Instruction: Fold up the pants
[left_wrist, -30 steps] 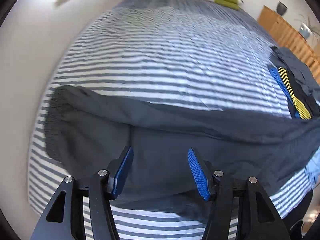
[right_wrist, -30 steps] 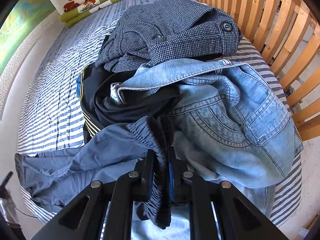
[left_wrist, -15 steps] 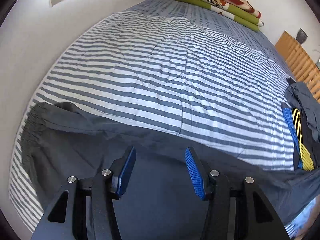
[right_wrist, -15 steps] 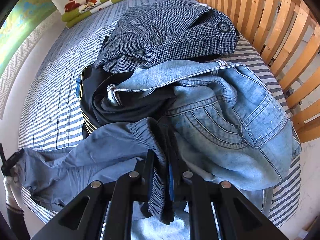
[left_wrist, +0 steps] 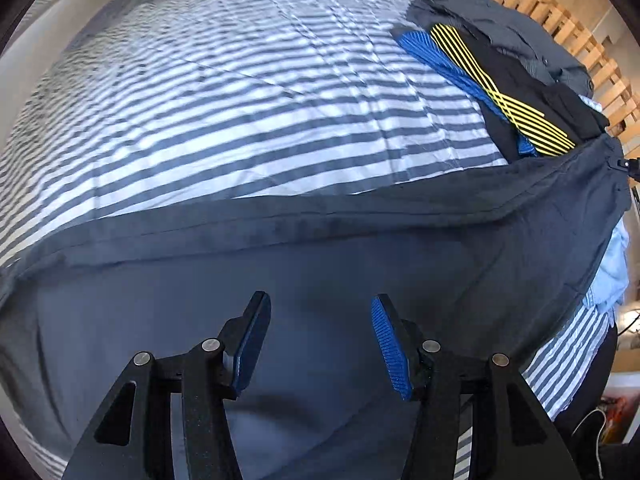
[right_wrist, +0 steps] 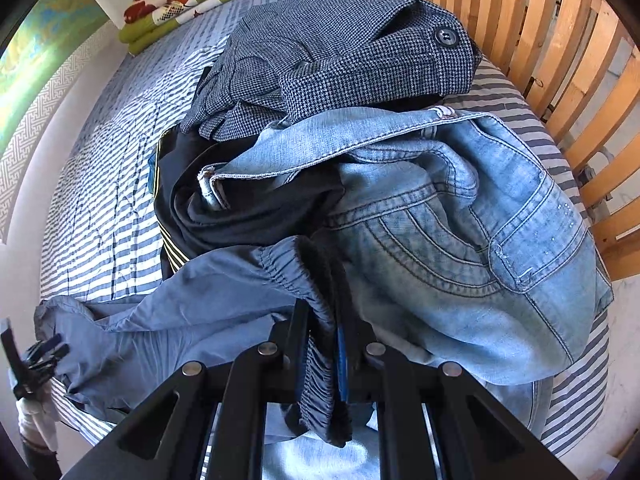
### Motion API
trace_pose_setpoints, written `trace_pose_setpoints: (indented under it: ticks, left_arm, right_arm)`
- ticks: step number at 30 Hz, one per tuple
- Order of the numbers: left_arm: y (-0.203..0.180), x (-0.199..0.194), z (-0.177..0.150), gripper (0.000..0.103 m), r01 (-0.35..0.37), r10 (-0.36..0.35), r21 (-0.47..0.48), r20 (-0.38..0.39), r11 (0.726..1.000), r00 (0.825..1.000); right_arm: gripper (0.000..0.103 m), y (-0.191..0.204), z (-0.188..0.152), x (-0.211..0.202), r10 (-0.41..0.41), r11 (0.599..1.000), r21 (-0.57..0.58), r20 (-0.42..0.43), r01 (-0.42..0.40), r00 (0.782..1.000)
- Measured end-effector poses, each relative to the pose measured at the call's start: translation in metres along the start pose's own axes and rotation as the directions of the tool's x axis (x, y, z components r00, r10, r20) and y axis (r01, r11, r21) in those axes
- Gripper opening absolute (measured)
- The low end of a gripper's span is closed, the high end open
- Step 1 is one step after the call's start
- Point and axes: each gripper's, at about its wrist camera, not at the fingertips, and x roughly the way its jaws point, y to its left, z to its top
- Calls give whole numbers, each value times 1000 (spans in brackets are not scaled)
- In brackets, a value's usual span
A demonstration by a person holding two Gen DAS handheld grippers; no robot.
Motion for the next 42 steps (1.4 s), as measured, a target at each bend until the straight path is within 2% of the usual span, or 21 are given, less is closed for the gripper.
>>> trace_pose_setpoints:
  ticks: [3, 5, 7, 8, 11, 12, 15, 17, 19, 21, 23, 25, 28, 29, 30, 32, 33, 35, 40, 42]
  left_arm:
    - [-28, 31, 28, 56, -21, 22, 23, -32, 1000, 999]
    - [-31, 35, 49, 56, 35, -35, -37, 5, 999, 999]
    - [-23, 25, 64, 56, 58, -49, -112, 82, 992, 995]
    - [-16, 18, 68, 56, 49, -33, -147, 114, 988, 993]
    - [9, -7, 66, 56, 41, -3, -237, 156, 971, 988]
    - [16, -18, 61, 56, 32, 8, -240, 163, 970, 987]
    - [38, -61, 28, 57, -60, 104, -230, 186, 971, 977]
    - [58, -93, -11, 58, -93, 139, -226, 196, 970, 971]
    - [68, -116, -55, 62, -160, 207, -236, 189, 959, 960]
    - [76, -122, -98, 62, -220, 265, -263, 147, 939, 953]
    - [83, -115, -130, 62, -248, 285, -276, 103, 929, 953]
    - [81, -110, -161, 62, -290, 321, -281, 69, 915, 945]
    - [72, -99, -193, 62, -275, 306, -304, 57, 912, 950]
    - [67, -93, -199, 62, -274, 304, -305, 54, 912, 951]
    - [62, -87, -202, 62, -302, 328, -299, 40, 905, 944]
    - [54, -72, -201, 62, -379, 397, -280, 8, 882, 918]
    - [54, -68, -201, 62, -390, 409, -291, 5, 874, 913]
    - [58, -63, -198, 62, -369, 395, -345, 5, 863, 919]
    - [70, -47, -190, 62, -401, 422, -400, -38, 824, 906]
    - [74, -44, -187, 60, -385, 410, -428, -38, 818, 912]
  right_arm:
    - [11, 2, 0, 2, -4, 1000, -12, -3, 4, 1000]
    - [11, 3, 1, 3, 3, 1000, -18, -6, -4, 1000]
    - [11, 4, 3, 5, 11, 1000, -23, -8, -11, 1000]
    - [11, 5, 4, 6, 14, 1000, -24, -10, -14, 1000]
    - [11, 7, 6, 7, 16, 999, -36, -10, -16, 1000]
    - [11, 7, 6, 8, 20, 999, -37, -10, -20, 1000]
    - [11, 7, 8, 10, 27, 999, -37, -9, -28, 1000]
    - [11, 7, 8, 11, 32, 999, -43, -7, -32, 999]
    - [11, 5, 8, 11, 42, 998, -46, -6, -43, 999]
    - [11, 1, 9, 13, 55, 997, -44, -8, -56, 998]
    - [11, -3, 8, 15, 69, 997, -34, -13, -69, 998]
    - [11, -5, 8, 15, 72, 997, -34, -13, -73, 997]
    - [11, -7, 6, 12, 76, 997, -34, -10, -77, 997]
    - [11, -9, 6, 11, 79, 996, -30, -9, -79, 997]
    - [11, -10, 5, 11, 81, 996, -23, -8, -81, 997]
    - [11, -13, 4, 11, 87, 996, -11, -9, -87, 996]
    - [11, -14, 4, 11, 89, 996, -8, -7, -89, 996]
    - [11, -14, 3, 10, 93, 996, -1, 1, -93, 996]
    - [11, -8, -2, 7, 93, 996, -8, 11, -93, 996]
    - [11, -6, -2, 4, 97, 995, -16, 16, -96, 995]
